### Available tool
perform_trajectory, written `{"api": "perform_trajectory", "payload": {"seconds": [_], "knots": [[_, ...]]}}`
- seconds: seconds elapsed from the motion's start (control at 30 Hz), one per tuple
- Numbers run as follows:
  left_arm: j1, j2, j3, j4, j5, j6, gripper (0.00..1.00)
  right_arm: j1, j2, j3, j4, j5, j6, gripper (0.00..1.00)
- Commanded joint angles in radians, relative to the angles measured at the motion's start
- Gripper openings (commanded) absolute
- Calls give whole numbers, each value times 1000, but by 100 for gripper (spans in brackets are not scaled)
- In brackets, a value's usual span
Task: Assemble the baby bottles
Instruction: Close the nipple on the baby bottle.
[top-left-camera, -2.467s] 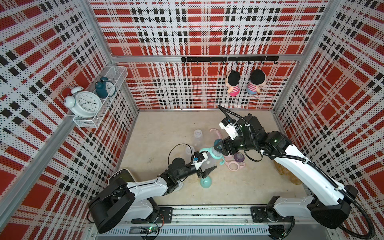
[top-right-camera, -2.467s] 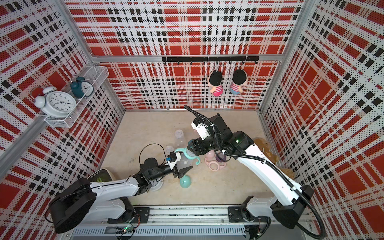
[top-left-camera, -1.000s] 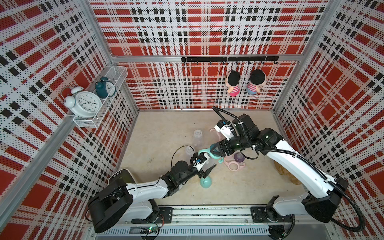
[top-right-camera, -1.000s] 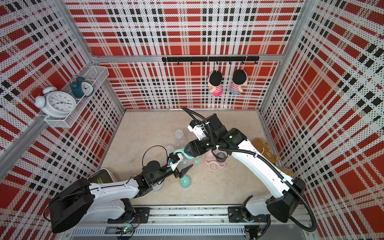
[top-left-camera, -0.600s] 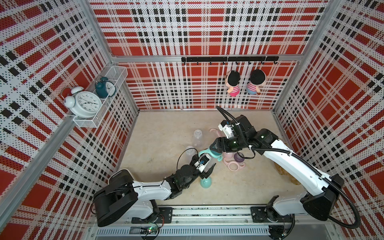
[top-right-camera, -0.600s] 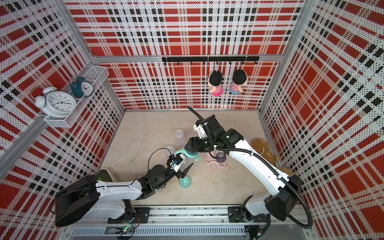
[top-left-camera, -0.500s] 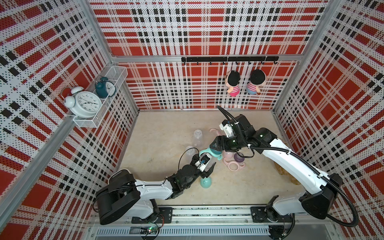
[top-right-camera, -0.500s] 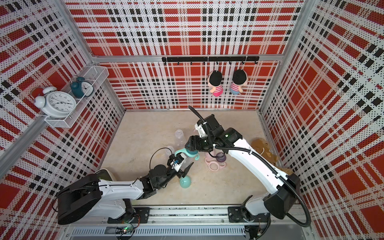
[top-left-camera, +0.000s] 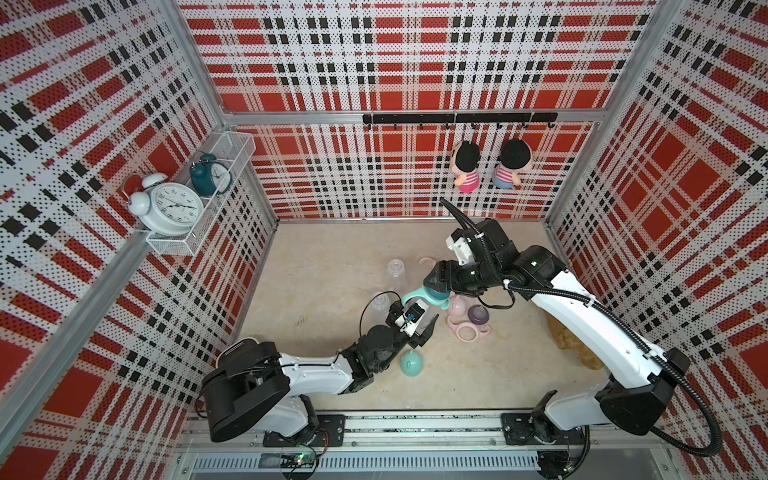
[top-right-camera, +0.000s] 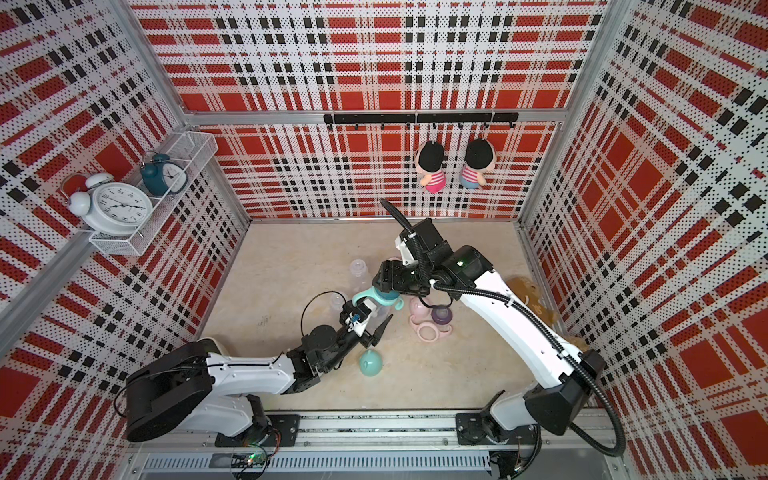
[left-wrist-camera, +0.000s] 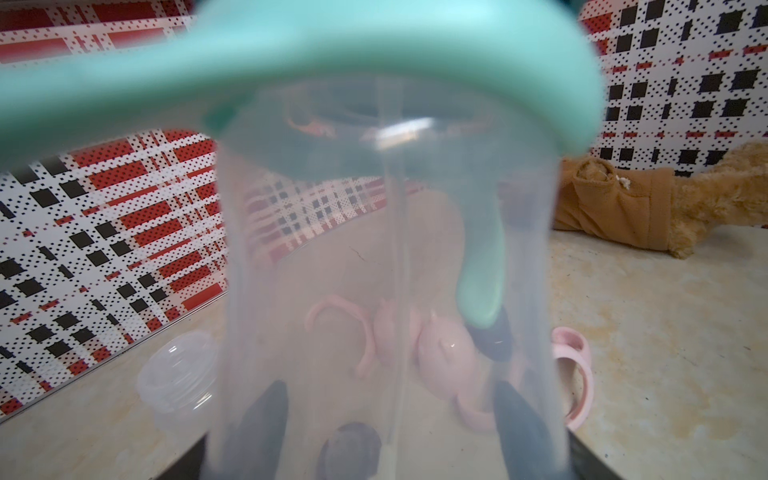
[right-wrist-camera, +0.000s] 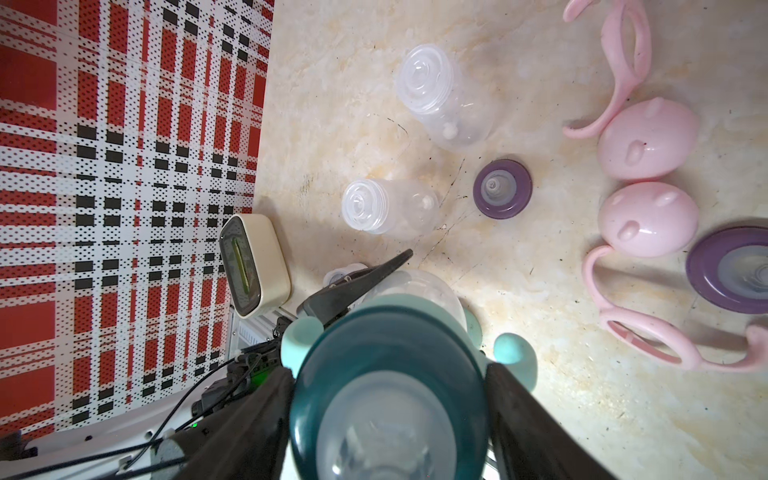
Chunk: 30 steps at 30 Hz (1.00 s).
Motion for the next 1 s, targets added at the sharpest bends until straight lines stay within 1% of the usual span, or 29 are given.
{"api": "perform_trajectory", "payload": {"seconds": [0.0, 0.07, 0.3, 0.43, 0.63, 0.97], "knots": [[-21, 6, 61, 92, 71, 42, 0, 16, 34, 30, -27, -6, -26, 73], [-21, 6, 65, 82, 78, 42, 0, 17, 46, 55, -49, 16, -45, 73], [-19, 26, 85, 63, 100, 40, 0, 22, 75, 93, -81, 28, -57, 76], [-19, 36, 92, 63, 110, 42, 0, 26, 76, 98, -87, 38, -60, 80], [-13, 46, 95, 61, 124, 42, 0, 27, 75, 123, -101, 53, -68, 80], [16, 52, 89, 74, 175, 9, 0, 36, 64, 143, -126, 70, -73, 85]]}}
